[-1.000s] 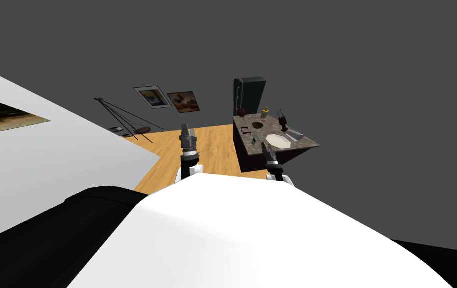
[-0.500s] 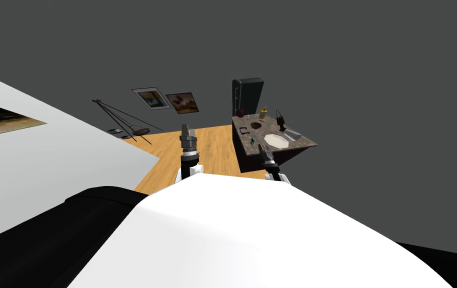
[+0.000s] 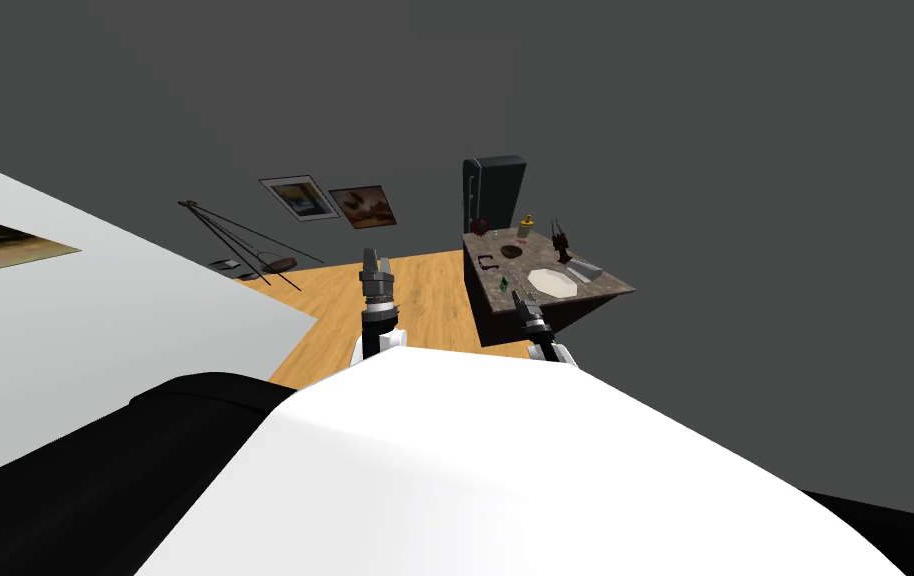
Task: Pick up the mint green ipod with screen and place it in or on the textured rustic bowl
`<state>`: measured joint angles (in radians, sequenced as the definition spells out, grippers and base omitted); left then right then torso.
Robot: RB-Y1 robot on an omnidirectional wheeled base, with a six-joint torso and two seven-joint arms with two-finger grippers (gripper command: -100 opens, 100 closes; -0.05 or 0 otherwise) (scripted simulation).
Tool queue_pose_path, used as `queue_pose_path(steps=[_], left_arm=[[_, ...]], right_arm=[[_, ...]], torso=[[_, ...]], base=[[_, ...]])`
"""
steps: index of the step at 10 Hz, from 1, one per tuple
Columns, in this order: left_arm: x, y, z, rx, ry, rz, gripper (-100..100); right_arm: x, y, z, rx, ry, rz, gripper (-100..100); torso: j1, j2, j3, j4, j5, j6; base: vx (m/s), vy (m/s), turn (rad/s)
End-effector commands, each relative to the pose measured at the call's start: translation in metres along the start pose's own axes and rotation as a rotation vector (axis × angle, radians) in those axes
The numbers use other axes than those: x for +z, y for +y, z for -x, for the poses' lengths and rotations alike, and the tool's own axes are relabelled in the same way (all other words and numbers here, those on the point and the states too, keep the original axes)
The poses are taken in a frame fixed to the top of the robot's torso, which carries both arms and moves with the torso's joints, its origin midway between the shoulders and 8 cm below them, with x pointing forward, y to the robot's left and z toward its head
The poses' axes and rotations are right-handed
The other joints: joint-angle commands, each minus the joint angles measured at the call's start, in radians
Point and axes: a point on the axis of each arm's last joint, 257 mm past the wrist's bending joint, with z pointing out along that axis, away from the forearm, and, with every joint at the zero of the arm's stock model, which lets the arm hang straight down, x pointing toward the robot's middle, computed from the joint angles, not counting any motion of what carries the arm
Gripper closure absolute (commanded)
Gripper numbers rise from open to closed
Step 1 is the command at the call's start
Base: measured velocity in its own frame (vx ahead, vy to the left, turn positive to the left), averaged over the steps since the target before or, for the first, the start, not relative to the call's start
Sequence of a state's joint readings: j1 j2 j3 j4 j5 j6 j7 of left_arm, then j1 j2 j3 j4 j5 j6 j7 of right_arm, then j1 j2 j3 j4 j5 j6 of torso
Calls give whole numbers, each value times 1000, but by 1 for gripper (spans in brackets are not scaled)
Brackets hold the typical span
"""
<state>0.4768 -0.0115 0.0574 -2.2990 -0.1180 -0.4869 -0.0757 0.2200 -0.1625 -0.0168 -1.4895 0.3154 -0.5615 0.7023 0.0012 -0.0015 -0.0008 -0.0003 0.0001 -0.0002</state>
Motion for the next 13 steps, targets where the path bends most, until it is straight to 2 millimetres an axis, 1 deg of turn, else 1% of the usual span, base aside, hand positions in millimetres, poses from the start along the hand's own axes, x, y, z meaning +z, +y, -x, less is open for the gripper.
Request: queue_pose_path(steps=[1,2,4,5,7,9,10,13], left_arm=[[0,0,0,0,0,0,0],[0,0,0,0,0,0,0],[0,0,0,0,0,0,0],[0,0,0,0,0,0,0],[0,0,0,0,0,0,0],[0,0,0,0,0,0,0],[0,0,0,0,0,0,0],[0,0,0,0,0,0,0]], right_arm=[[4,-3,-12,-30,26,1,-100],[4,-3,-12,-30,26,1,-100],[13,-6,-28,-83,64,11,-100],[12,-7,-30,-82,68,8,-100],[20,-11,-46,-134,106,20,-100],[29,-13,-58,-186,137,35,-100],[27,-15,-60,-185,143,31,-100],[36,-22,-75,-259,188,50,-100]], torso=[[0,0,0,0,0,0],[0,0,0,0,0,0],[1,0,0,0,0,0],[1,-1,-1,0,0,0],[1,-1,-1,0,0,0],[2,-2,-1,0,0,0],[3,-3,-1,-1,1,0],[1,-1,0,0,0,0]], base=[[26,13,-25],[22,13,-13],[34,25,-29],[40,23,-7],[46,29,-24],[61,46,-25],[39,32,-11],[35,29,-19]])
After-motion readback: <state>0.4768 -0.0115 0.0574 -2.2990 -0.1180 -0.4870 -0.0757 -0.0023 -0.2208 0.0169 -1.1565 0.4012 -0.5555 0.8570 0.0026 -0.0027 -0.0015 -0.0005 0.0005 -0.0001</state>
